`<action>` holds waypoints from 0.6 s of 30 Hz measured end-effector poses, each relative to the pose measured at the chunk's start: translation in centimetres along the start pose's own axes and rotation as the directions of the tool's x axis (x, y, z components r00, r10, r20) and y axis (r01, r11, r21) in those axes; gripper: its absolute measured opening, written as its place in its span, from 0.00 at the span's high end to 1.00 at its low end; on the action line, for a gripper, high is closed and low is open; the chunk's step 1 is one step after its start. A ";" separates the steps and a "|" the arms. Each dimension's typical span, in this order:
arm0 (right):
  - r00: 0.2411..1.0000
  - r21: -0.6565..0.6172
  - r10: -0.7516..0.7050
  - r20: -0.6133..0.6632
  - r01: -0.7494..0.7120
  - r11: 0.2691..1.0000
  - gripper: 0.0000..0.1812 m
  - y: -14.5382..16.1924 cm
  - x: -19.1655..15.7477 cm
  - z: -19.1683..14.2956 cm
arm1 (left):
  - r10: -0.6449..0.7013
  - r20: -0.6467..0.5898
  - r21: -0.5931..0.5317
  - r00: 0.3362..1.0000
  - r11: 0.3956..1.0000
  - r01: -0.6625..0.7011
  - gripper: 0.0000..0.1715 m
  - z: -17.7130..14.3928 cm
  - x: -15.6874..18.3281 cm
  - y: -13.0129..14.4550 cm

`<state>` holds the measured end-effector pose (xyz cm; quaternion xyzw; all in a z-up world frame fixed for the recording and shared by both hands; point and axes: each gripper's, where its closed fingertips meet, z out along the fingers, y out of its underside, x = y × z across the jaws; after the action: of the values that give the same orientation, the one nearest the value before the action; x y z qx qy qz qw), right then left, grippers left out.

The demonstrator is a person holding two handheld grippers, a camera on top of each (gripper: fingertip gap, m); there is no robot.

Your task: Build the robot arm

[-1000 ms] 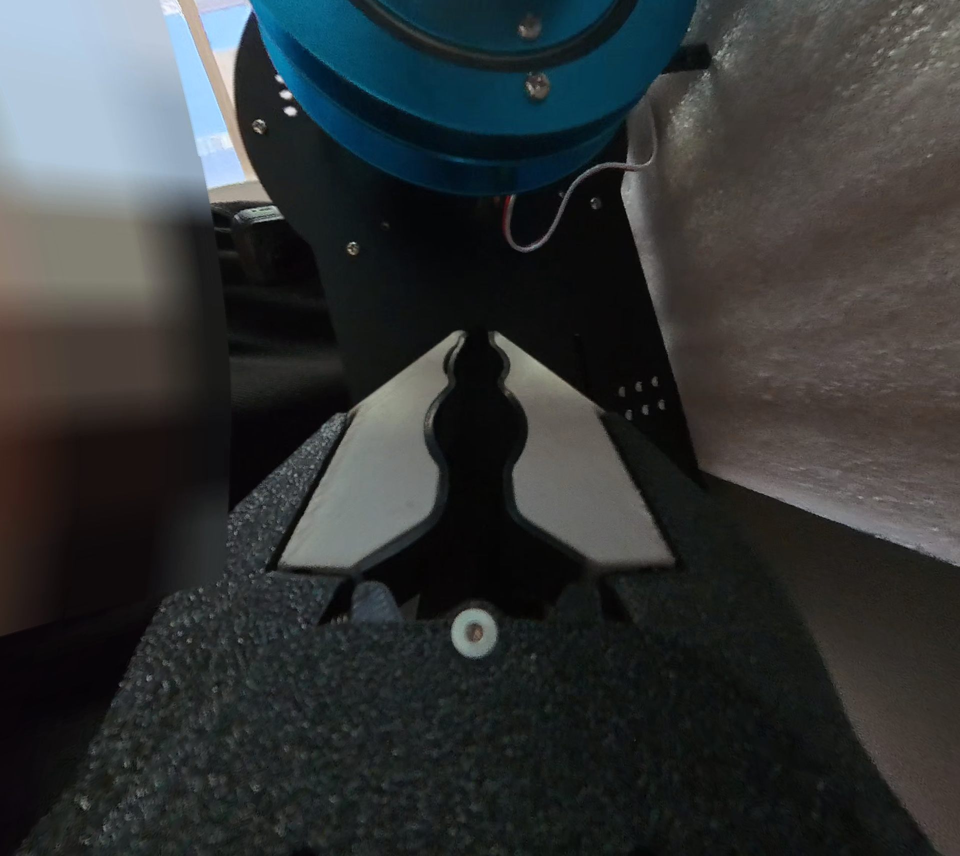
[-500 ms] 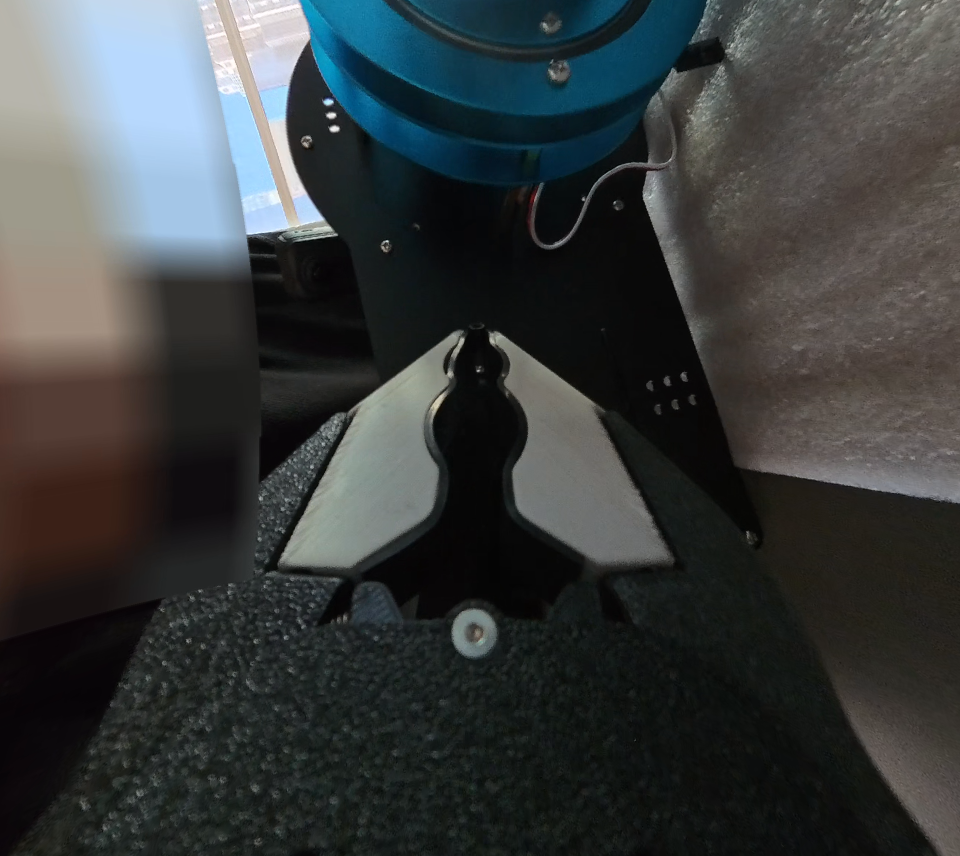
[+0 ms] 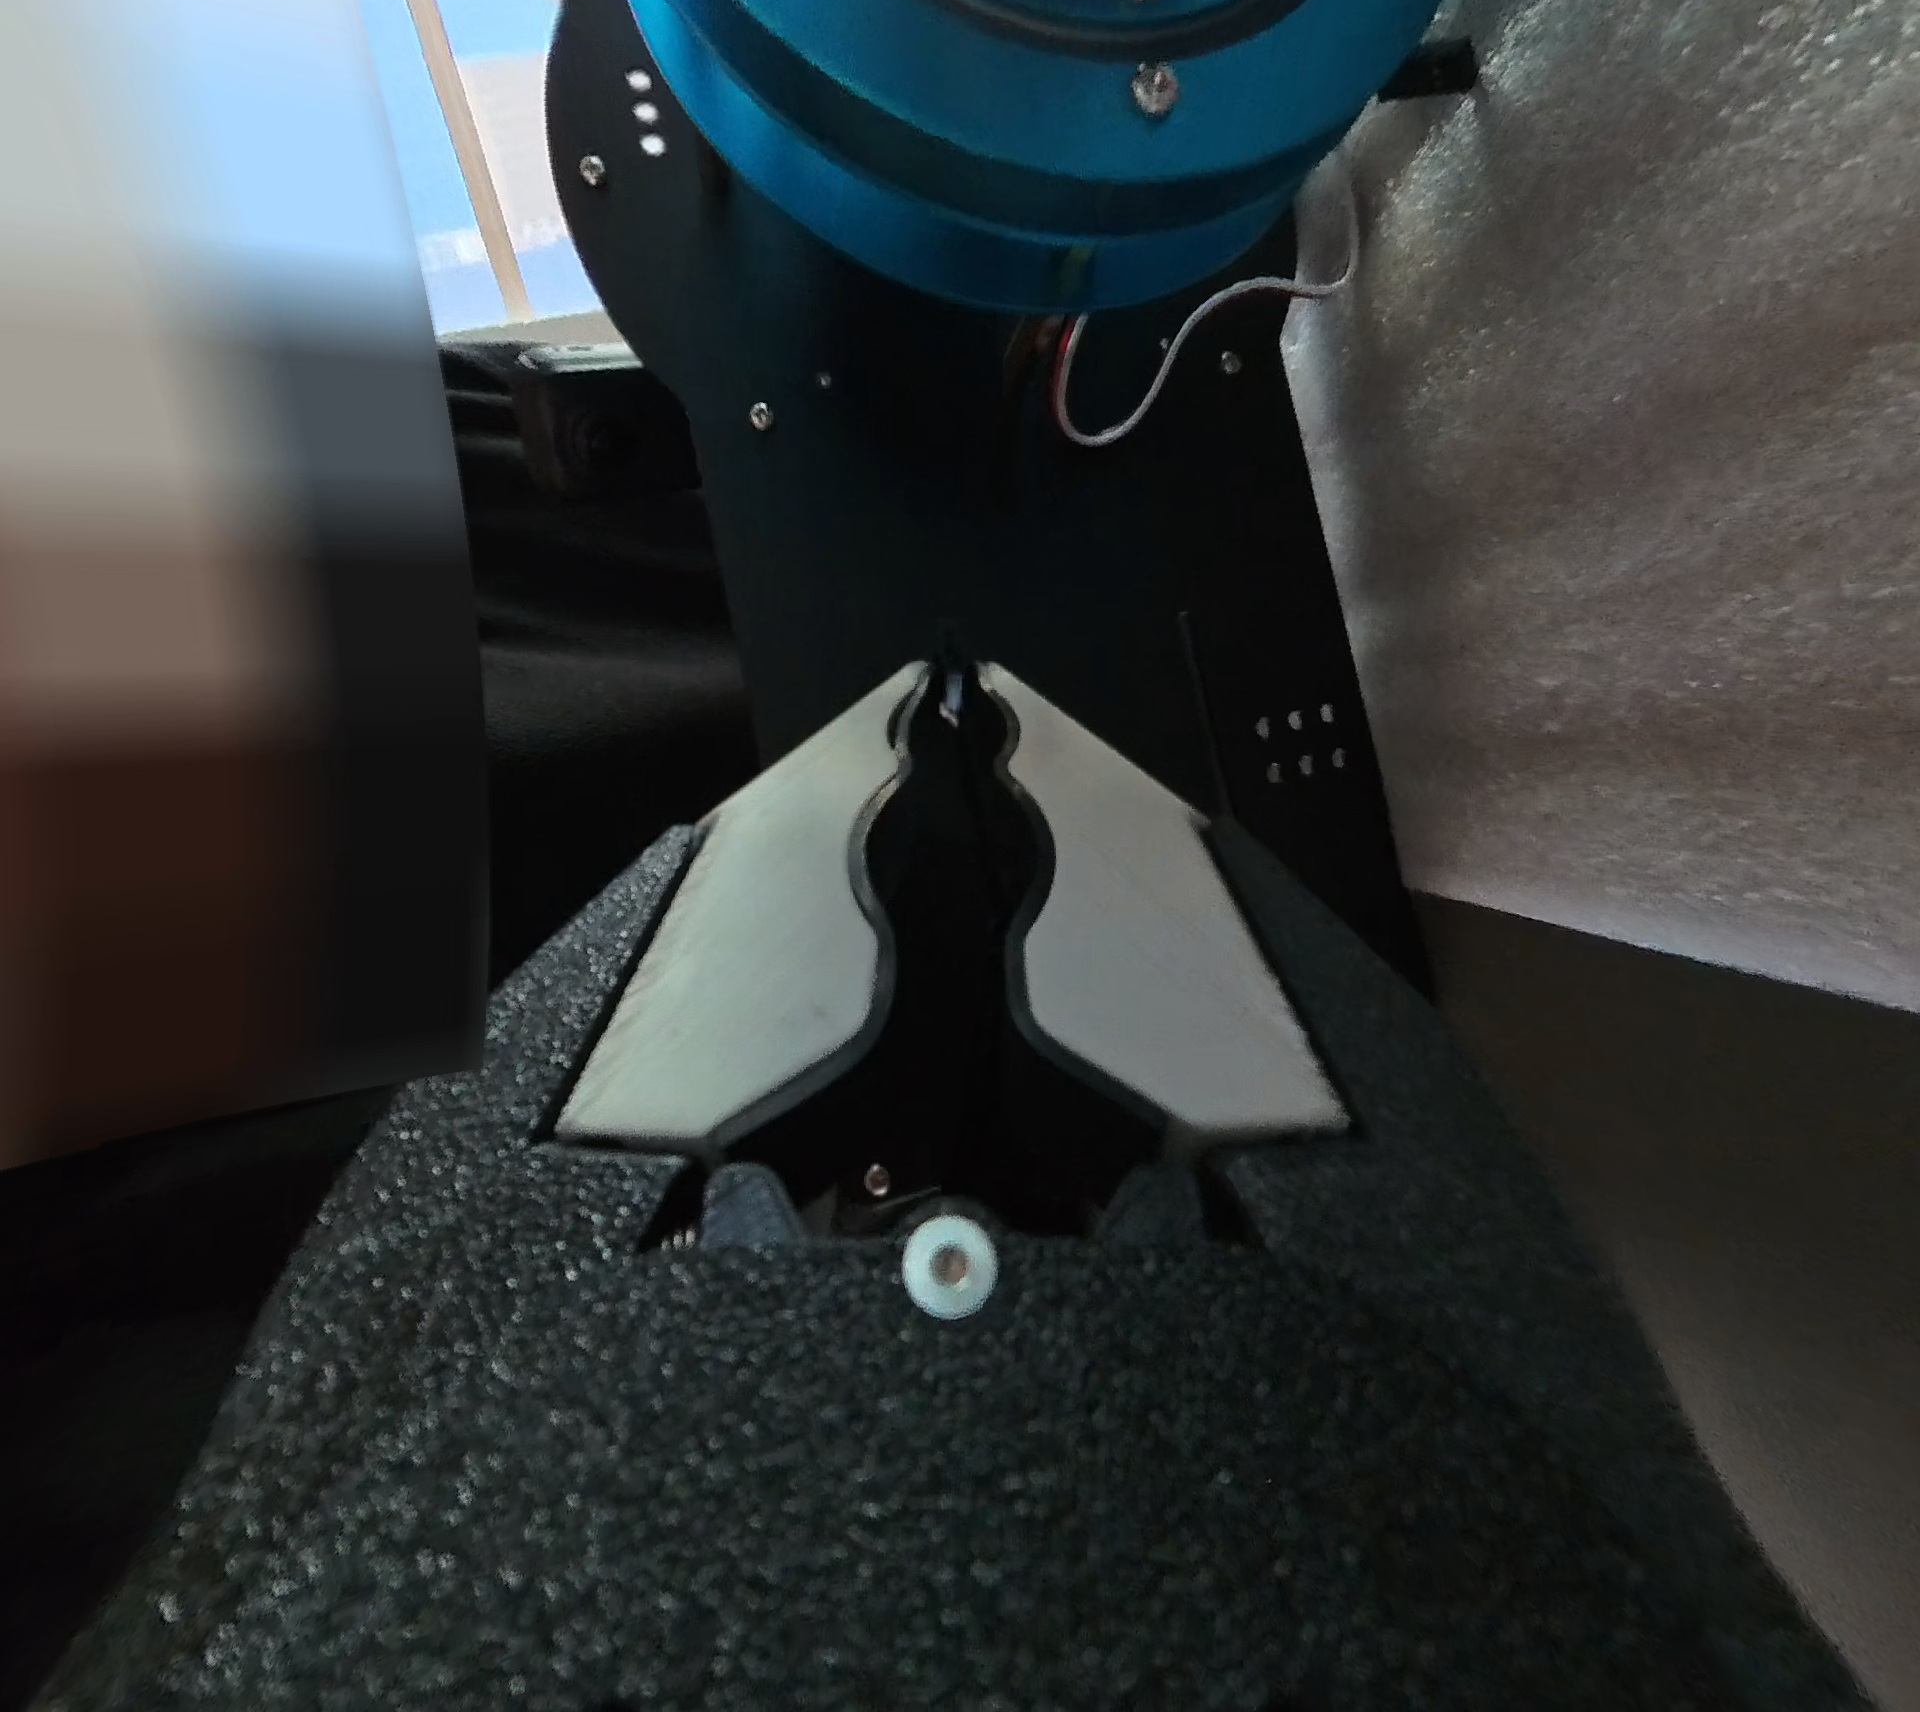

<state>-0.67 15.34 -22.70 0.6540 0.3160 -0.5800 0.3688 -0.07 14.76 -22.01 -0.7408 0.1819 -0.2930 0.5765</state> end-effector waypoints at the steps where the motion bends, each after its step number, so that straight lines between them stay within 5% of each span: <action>1: 1.000 -0.017 -0.013 -0.001 0.013 1.000 0.97 0.1 0.1 -0.1 | -0.005 0.004 0.002 1.000 1.000 0.005 1.00 0.0 -0.1 0.0; 10: 0.958 -0.025 -0.265 -0.110 0.264 0.964 0.97 -2.6 -0.8 -3.3 | -0.058 0.012 0.012 0.998 0.998 0.058 1.00 -0.6 -0.8 0.0; 18: 0.741 0.057 -0.510 -0.436 0.588 0.807 0.97 -5.2 -7.8 -7.3 | -0.051 -0.107 -0.228 0.993 0.973 0.026 1.00 -2.6 -0.2 4.0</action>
<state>-2.22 24.38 -15.19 0.6673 0.5066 -0.5442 0.0436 -1.61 11.87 -25.43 -0.7873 0.2318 -0.3228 0.4714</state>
